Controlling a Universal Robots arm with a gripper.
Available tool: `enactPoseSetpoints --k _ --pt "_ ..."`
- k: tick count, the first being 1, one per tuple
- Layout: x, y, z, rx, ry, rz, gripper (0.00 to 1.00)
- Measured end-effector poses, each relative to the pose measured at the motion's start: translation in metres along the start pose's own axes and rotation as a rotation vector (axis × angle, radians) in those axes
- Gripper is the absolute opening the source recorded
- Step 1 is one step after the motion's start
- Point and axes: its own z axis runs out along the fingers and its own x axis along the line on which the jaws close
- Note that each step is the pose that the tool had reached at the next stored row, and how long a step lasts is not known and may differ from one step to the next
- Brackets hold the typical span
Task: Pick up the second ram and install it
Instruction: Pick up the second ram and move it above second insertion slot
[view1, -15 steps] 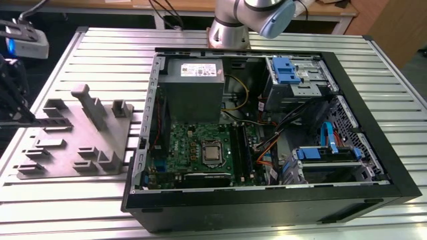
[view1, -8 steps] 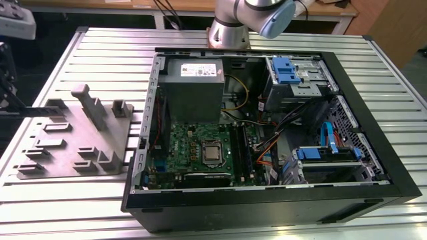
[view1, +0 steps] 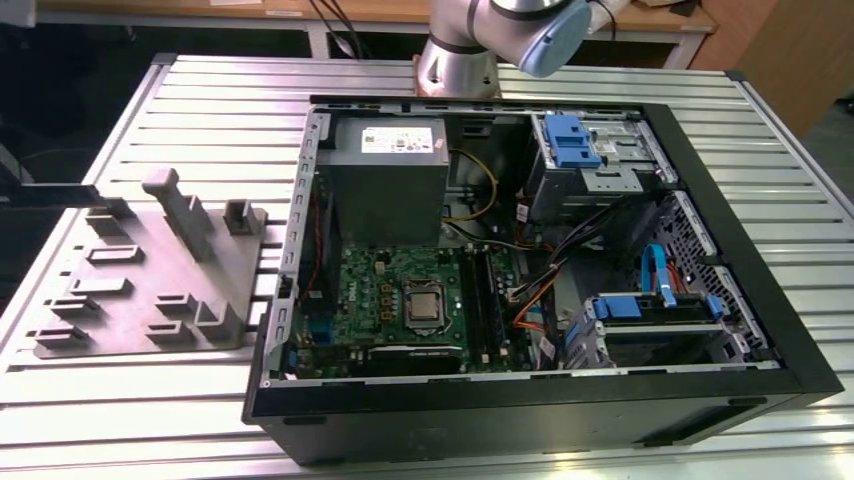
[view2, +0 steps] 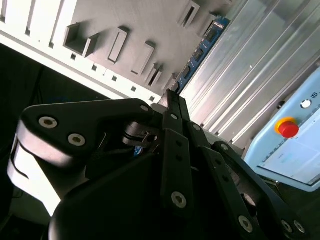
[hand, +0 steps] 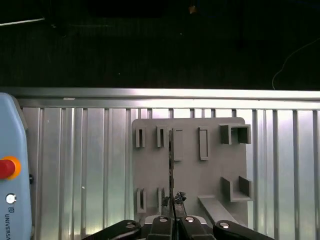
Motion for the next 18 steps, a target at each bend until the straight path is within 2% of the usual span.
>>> enactPoseSetpoints --k 3,9,12,18 --pt "-0.0003 0.0003 -0.0104 -0.0002 0.0002 0.000 0.12" --pt "-0.0004 -0.0015 -0.0110 -0.0002 0.0000 0.000 0.12" --pt "-0.0005 -0.0088 -0.0111 -0.0001 -0.0001 0.000 0.12" --pt "-0.0006 -0.0294 -0.0117 -0.0001 -0.0001 0.000 0.12"
